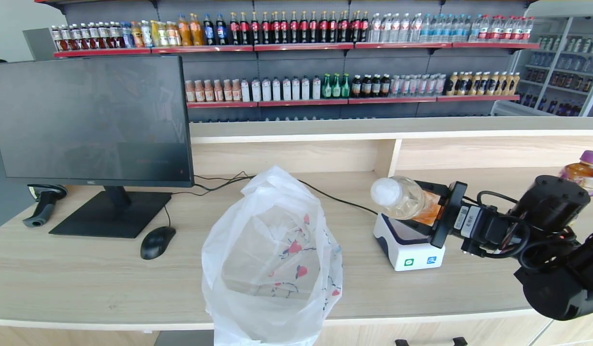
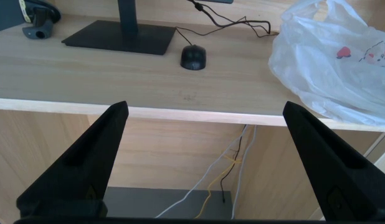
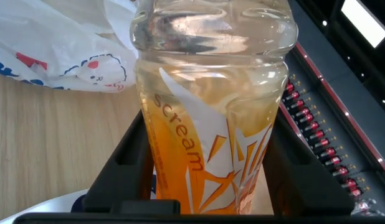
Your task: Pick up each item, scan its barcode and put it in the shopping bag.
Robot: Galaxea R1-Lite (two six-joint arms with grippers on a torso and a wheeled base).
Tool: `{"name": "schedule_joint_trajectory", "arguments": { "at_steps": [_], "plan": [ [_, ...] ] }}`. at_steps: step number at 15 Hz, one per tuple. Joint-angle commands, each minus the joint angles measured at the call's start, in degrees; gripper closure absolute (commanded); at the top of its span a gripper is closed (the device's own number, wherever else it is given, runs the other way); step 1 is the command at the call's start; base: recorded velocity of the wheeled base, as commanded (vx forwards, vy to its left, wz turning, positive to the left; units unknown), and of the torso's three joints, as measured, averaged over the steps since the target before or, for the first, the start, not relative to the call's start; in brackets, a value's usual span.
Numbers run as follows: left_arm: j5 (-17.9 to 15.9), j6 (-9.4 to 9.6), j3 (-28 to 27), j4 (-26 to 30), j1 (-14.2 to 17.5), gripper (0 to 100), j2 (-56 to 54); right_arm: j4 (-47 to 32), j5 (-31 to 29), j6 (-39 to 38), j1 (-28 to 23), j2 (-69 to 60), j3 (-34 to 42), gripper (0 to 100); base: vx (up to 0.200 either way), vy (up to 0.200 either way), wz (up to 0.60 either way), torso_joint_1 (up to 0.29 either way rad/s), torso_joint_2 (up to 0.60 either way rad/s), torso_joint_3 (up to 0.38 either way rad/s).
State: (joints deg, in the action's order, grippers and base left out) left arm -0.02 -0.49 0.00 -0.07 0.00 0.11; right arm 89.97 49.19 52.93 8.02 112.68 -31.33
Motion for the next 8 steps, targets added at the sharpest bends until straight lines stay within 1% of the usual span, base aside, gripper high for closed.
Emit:
{"name": "schedule_joint_trajectory", "arguments": {
  "at_steps": [1, 8],
  "plan": [
    [0.0, -0.04, 0.0, 0.0, 0.0, 0, 0.0, 0.0, 0.0, -0.1, -0.2, 0.3, 0.0, 100, 0.0, 0.0, 0.0, 0.0, 0.0, 0.0],
    [-0.1, 0.05, 0.0, 0.0, 0.0, 0, 0.0, 0.0, -0.1, 0.1, -0.3, 0.3, 0.0, 100, 0.0, 0.0, 0.0, 0.0, 0.0, 0.0]
  ]
}}
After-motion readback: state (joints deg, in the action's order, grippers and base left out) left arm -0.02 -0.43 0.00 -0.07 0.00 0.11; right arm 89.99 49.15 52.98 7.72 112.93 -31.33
